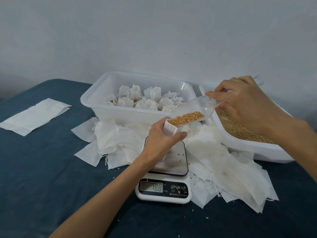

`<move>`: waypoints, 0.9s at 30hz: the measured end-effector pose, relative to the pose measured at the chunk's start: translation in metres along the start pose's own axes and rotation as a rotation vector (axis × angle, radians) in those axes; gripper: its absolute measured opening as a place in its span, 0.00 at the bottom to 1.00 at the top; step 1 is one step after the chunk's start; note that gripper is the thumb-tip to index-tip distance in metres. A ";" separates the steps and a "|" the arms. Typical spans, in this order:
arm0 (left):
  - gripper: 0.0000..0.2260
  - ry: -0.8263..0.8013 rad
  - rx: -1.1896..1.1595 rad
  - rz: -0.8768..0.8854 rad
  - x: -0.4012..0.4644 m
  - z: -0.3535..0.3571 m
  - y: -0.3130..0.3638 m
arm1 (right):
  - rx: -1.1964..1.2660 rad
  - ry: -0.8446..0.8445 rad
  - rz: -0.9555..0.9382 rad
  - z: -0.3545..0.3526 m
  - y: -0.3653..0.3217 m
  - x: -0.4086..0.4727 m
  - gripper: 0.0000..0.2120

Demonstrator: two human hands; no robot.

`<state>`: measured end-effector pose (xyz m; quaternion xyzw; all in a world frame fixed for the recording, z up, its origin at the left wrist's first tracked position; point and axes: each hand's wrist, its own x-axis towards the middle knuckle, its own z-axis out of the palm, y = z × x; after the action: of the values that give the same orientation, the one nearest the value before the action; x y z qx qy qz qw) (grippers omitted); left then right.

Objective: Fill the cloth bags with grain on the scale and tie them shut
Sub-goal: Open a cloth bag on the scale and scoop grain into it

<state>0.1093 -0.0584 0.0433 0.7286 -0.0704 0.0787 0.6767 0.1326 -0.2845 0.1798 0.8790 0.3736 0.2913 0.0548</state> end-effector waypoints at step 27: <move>0.14 -0.008 -0.004 0.016 0.000 0.000 -0.002 | 0.047 -0.011 0.041 0.005 0.001 -0.003 0.20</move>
<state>0.1101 -0.0578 0.0418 0.7271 -0.0793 0.0810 0.6771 0.1345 -0.2868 0.1744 0.8890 0.3619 0.2788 0.0301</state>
